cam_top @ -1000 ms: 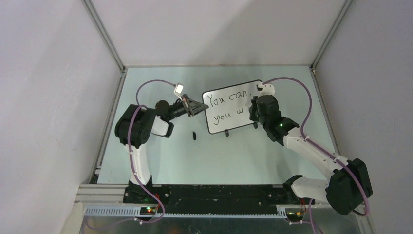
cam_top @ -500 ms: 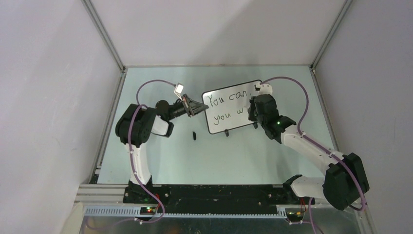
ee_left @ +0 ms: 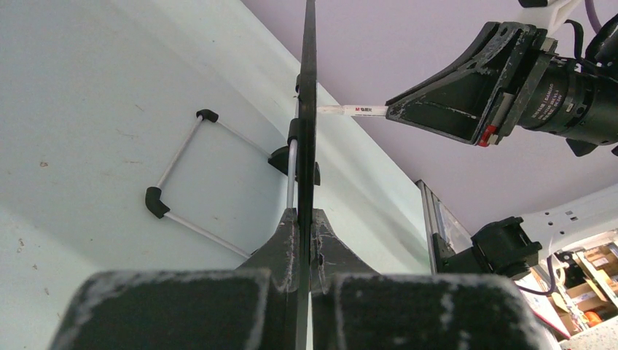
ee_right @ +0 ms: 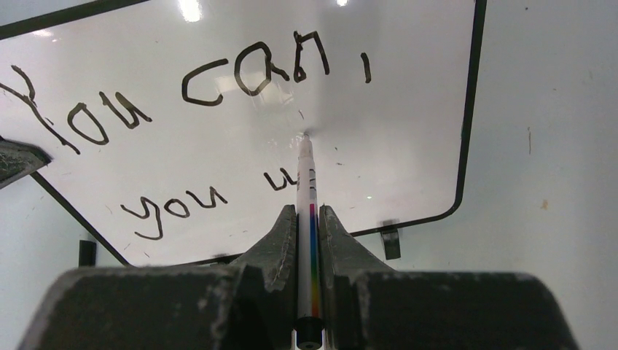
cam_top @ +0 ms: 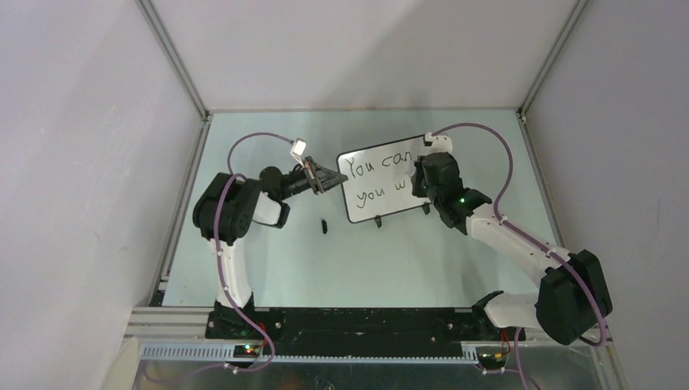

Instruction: Write a sentence on the whiteboard

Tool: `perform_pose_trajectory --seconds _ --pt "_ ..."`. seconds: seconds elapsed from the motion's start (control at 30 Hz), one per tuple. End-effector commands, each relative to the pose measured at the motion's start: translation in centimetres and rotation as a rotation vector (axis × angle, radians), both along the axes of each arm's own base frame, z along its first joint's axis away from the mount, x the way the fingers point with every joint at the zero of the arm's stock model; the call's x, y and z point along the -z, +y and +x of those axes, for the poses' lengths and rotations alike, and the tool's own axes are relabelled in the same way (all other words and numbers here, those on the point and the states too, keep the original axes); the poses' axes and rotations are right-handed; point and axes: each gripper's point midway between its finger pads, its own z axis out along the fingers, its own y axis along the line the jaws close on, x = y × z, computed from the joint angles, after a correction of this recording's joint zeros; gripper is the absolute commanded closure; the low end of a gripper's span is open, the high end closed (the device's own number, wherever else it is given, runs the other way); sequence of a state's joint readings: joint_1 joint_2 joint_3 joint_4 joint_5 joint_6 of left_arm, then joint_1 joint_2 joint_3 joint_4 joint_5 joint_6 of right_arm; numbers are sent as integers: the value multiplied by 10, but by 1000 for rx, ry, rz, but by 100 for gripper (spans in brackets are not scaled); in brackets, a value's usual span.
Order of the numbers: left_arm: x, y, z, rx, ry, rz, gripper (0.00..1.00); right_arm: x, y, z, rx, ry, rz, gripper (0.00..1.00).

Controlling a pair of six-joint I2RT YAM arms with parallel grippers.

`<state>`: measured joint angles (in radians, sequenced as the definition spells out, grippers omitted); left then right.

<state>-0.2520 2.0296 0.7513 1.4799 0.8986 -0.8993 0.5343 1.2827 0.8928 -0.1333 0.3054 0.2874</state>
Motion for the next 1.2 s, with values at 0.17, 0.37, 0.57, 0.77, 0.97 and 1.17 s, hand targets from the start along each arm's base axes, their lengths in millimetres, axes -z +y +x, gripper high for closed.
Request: perform_pose_trajectory --seconds 0.17,0.37,0.57,0.77,0.97,1.17 --pt "-14 -1 2 25 -67 -16 100 -21 2 20 33 -61 18 100" --pt "-13 0 2 25 -65 -15 100 -15 1 22 45 -48 9 100" --pt "-13 0 2 27 -67 -15 100 -14 -1 20 47 -41 3 100" --pt "-14 0 2 25 -67 -16 100 -20 -6 13 58 -37 3 100" --pt "-14 0 1 27 -68 -16 100 -23 -7 11 58 -40 6 100" --pt "-14 0 1 26 -67 -16 100 -25 -6 6 47 -43 15 100"
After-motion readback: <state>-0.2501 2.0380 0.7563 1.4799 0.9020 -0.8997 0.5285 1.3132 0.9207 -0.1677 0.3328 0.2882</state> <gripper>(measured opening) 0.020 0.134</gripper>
